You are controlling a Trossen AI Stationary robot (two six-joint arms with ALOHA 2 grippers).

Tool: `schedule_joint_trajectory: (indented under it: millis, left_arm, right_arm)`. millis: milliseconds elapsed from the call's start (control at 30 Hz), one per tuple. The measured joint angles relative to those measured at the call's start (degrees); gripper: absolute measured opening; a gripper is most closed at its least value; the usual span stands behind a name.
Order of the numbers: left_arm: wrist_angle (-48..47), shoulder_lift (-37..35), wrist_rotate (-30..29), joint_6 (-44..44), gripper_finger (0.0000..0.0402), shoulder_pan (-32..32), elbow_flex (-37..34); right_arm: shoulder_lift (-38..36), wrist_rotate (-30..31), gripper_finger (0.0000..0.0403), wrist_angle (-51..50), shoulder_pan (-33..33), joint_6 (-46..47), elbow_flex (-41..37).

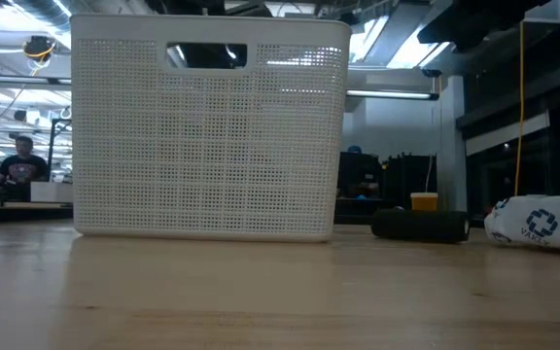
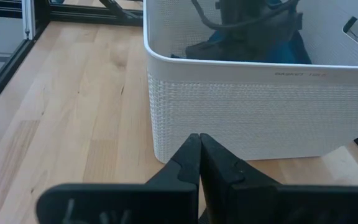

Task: Pick & place medical supplies in basket/bin
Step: Put the blue gown into the white bin

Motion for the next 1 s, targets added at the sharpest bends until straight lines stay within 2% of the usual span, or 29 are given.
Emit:
schedule_joint_trajectory:
  millis: [100,267,333,600,767,1000]
  left_arm:
    - [0.6,0.0,3.6,-0.1,0.0003,1.4,-0.1]
    - [4.2,0.0,15.8,-1.0,0.0003,3.6,-0.1]
    - [4.9,0.0,17.7,-1.8,0.0003,4.2,0.1]
    - [5.9,0.0,16.6,1.7,0.0009,4.8,4.3]
    - [10.1,0.0,10.0,1.8,0.0006,4.8,7.1]
    - [5.6,0.0,11.9,-1.0,0.0011,4.7,7.2]
  right_arm:
    - [0.0,0.0,0.0010,0.0,0.0,0.0,0.0]
    - [0.0,0.0,0.0010,0.0,0.0,0.0,0.0]
    - [0.0,0.0,0.0010,0.0,0.0,0.0,0.0]
    - [0.0,0.0,0.0010,-0.6,0.0,-0.1,0.0]
    - [0.0,0.0,0.0010,-2.2,0.0,1.5,0.0]
    - [0.0,0.0,0.0010,-3.1,0.0,2.7,0.0]
